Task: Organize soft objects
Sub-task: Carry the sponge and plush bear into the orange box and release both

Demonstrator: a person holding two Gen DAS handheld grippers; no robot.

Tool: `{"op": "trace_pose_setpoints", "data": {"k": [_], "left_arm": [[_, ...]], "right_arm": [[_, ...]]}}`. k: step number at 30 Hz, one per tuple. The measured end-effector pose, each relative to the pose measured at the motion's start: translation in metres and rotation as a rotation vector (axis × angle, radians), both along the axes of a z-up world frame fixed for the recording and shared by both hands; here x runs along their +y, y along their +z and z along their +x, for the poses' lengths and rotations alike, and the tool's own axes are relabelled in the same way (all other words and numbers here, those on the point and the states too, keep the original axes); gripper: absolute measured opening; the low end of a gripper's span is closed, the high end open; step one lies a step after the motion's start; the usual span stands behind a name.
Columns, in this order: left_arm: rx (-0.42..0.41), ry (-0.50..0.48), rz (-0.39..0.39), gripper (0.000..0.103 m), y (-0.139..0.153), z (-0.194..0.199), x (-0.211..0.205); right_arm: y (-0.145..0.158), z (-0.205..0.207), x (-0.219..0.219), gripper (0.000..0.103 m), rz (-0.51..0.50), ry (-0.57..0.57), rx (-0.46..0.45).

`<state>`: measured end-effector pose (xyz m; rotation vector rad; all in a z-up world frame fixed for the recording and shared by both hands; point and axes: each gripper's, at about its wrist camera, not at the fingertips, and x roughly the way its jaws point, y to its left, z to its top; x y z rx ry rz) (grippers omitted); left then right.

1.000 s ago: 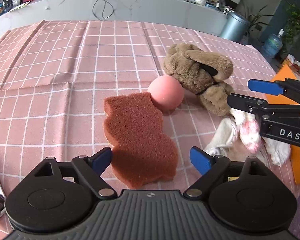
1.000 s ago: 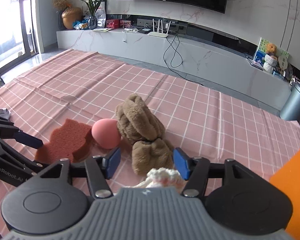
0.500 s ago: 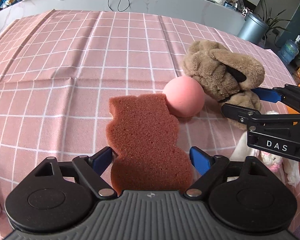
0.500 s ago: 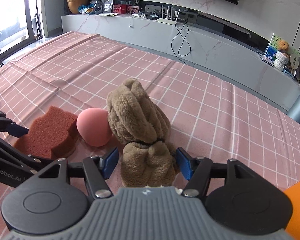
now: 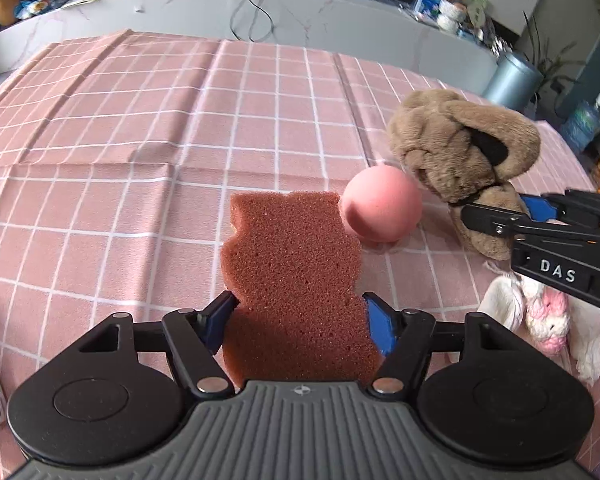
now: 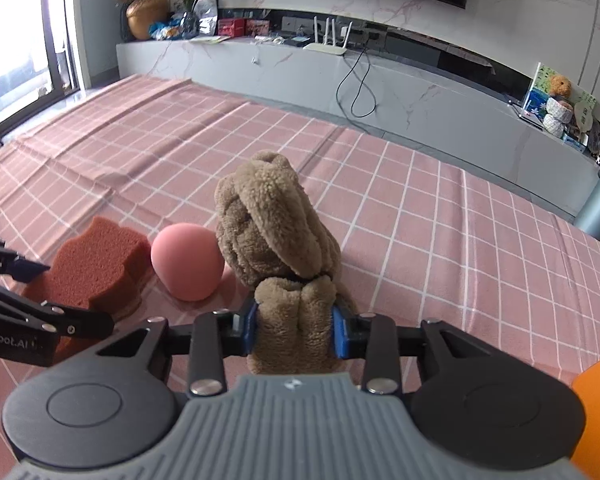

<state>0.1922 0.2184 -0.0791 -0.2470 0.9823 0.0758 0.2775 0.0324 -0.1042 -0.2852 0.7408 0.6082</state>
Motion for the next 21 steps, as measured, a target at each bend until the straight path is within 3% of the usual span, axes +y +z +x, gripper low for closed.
{"op": "trace_pose_setpoints", "data": {"k": [14,21], "left_arm": [[-0.093,0.132,-0.055,0.078,0.025,-0.027,0.015],[-0.166,0.132,-0.072,0.078,0.055,-0.040,0.000]], "right_arm": [[0.037,-0.013,-0.010,0.036,0.131,-0.055,-0.003],[0.064,-0.034,-0.029,0.036,0.177,-0.056,-0.016]]}}
